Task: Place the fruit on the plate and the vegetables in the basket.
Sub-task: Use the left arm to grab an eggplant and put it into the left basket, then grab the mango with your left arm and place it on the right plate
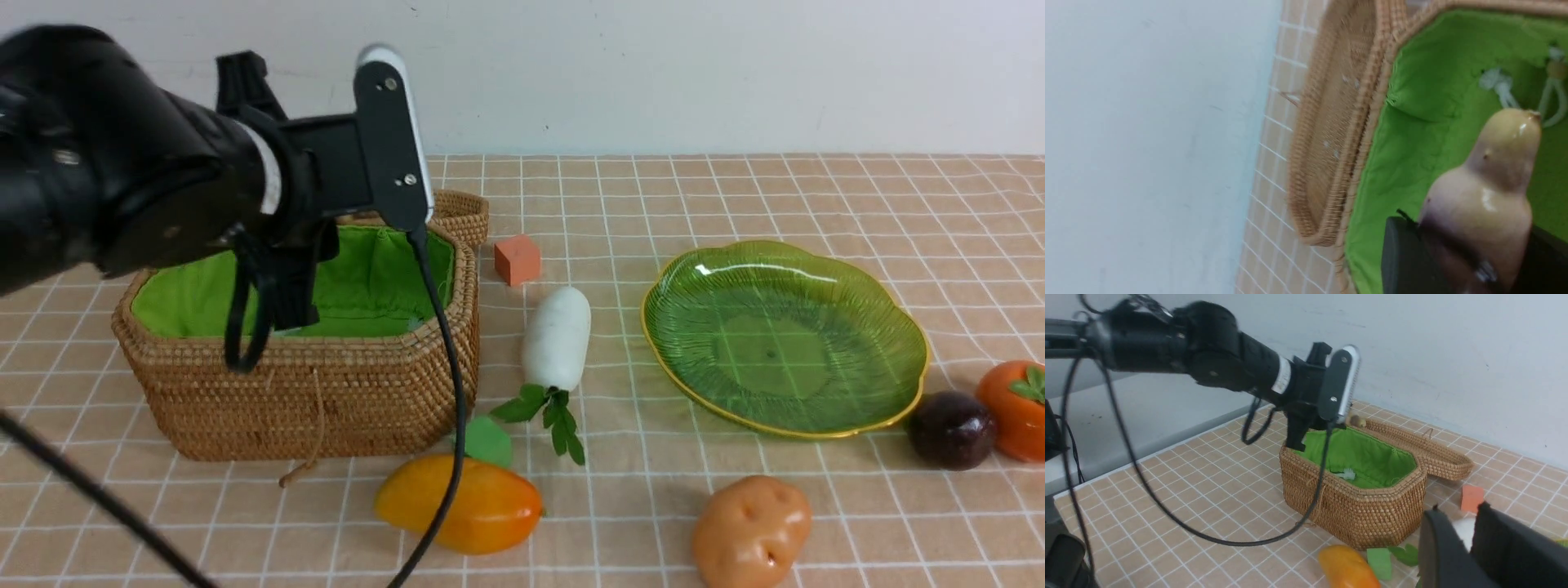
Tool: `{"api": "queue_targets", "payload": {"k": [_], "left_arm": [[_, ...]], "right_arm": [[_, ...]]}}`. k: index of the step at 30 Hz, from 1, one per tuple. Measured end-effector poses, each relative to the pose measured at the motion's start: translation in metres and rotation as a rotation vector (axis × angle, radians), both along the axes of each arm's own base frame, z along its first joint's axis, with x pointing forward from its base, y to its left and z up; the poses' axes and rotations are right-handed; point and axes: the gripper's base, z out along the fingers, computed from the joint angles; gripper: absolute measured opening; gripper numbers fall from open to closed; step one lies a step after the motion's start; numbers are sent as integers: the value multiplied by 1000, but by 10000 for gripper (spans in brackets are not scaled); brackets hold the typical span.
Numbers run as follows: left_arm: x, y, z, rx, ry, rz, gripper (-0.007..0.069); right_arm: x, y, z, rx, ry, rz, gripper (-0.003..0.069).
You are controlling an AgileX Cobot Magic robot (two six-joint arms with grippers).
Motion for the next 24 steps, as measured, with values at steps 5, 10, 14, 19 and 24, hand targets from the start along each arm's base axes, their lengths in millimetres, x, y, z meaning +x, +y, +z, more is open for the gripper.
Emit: {"api": "queue_targets", "payload": {"k": [5,10,14,19,24], "left_arm": [[24,-5,-30,-12,3,56,339],[29,-6,-25,-74,-66,78,610],[24,-3,-18,-179,-68,166,658],[-5,-12,-7,-450,46,388,591],[-61,-63,-12,-474,371,296,347]], "right_arm": [[-2,1,-3,-17,36,22,141],[-3,2,-4,-21,52,33,141],[-3,1,-4,-23,53,33,141],[-11,-3,-4,-75,140,38,141],[-24,-11,-14,-221,308,57,143]]}}
